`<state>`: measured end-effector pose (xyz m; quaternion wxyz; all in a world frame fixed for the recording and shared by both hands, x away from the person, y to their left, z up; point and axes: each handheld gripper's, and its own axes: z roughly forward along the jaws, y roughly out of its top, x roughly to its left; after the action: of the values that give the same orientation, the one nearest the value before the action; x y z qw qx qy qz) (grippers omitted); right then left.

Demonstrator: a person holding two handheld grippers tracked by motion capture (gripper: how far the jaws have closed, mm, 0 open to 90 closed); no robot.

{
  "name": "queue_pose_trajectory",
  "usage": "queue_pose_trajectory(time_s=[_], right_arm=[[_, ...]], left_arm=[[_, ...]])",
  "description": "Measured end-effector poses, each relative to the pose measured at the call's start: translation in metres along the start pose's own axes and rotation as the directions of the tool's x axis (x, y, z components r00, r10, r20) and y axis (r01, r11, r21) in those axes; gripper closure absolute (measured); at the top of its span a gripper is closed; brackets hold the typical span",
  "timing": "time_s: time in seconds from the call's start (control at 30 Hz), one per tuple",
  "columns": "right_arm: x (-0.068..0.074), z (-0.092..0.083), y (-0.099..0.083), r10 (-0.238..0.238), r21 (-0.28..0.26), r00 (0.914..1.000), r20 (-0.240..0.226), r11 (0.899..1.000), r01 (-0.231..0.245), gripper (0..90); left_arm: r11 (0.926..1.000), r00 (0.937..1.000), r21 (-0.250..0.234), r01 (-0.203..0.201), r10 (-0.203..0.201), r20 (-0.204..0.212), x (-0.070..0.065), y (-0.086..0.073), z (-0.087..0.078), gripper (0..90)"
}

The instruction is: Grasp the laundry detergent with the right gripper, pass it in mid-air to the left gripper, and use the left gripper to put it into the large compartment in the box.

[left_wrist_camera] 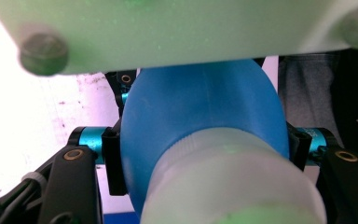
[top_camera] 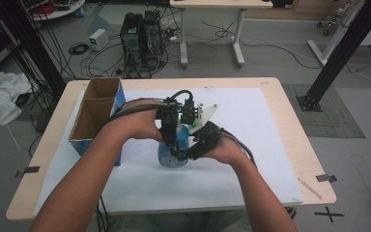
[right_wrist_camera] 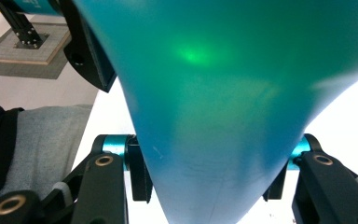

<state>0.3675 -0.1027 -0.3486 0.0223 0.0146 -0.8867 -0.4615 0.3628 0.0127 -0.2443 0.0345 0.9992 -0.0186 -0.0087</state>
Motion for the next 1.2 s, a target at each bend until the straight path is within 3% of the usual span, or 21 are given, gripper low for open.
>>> queue_pose_trajectory(time_s=[0.23, 0.37, 0.4, 0.43, 0.53, 0.57, 0.6, 0.63, 0.73, 0.97, 1.0, 1.17, 1.2], right_arm=[[0.000, -0.001, 0.000, -0.004, -0.002, 1.0000, 0.000, 1.000, 0.004, 48.3], [0.000, -0.001, 0.000, -0.007, -0.005, 1.0000, 0.000, 1.000, 0.007, 48.1], [-0.002, 0.001, 0.000, -0.056, -0.037, 0.9983, 0.017, 0.998, 0.056, 47.5], [-0.002, 0.001, 0.000, -0.056, -0.037, 0.9983, 0.017, 0.998, 0.056, 47.5], [0.002, -0.003, 0.000, 0.005, -0.017, 1.0000, -0.006, 1.000, -0.005, 44.5], [0.002, -0.003, 0.000, 0.005, -0.017, 1.0000, -0.006, 1.000, -0.005, 44.5], [-0.003, -0.003, 0.000, -0.040, -0.043, 0.9992, 0.001, 0.998, 0.040, 43.3], [-0.004, -0.004, 0.000, -0.039, -0.045, 0.9992, 0.009, 0.998, 0.039, 40.8], [-0.004, -0.007, -0.002, 0.009, 0.007, 0.9998, 0.019, 1.000, -0.009, 32.3], [-0.001, -0.020, -0.002, 0.028, 0.007, 0.9992, 0.028, 1.000, -0.028, 26.3], [0.000, -0.025, -0.003, 0.044, 0.019, 0.9986, 0.030, 0.999, -0.044, 24.5], [-0.001, -0.038, -0.002, 0.056, 0.047, 0.9975, 0.042, 0.997, -0.058, 22.9], [-0.003, -0.042, -0.002, 0.024, 0.067, 0.9980, 0.058, 0.997, -0.028, 22.4]], left_arm=[[0.9999, 0.9998, 0.011, -0.001, 0.001, -0.018, -0.001, 0.001, -0.001, 37.7], [0.9995, 0.9996, 0.022, 0.022, -0.022, -0.016, -0.004, 0.003, -0.001, 38.0], [0.9995, 0.9996, 0.024, 0.021, -0.020, -0.019, -0.004, 0.004, -0.003, 38.0], [0.9995, 0.9996, 0.024, 0.021, -0.020, -0.019, -0.004, 0.004, -0.003, 38.1], [0.9996, 0.9996, 0.012, 0.026, -0.026, -0.012, -0.004, 0.003, -0.006, 38.2], [0.9996, 0.9996, 0.012, 0.026, -0.026, -0.012, -0.004, 0.003, -0.006, 38.2], [0.9998, 0.9996, 0.009, 0.017, -0.017, -0.021, -0.003, 0.003, -0.007, 38.2], [0.9998, 0.9995, 0.008, 0.018, -0.017, -0.028, -0.003, 0.003, -0.008, 38.2], [0.9992, 0.9992, -0.001, 0.040, -0.040, -0.007, -0.002, 0.002, -0.012, 38.3], [0.9983, 0.9984, 0.022, 0.053, -0.053, -0.019, -0.001, -0.003, -0.020, 38.3], [0.9968, 0.9968, 0.007, 0.080, -0.080, -0.007, 0.000, -0.008, -0.023, 38.3], [0.9935, 0.9934, 0.006, 0.113, -0.113, -0.019, 0.003, -0.017, -0.033, 38.3], [0.9914, 0.9913, 0.007, 0.131, -0.131, -0.011, 0.003, -0.021, -0.036, 38.2]])
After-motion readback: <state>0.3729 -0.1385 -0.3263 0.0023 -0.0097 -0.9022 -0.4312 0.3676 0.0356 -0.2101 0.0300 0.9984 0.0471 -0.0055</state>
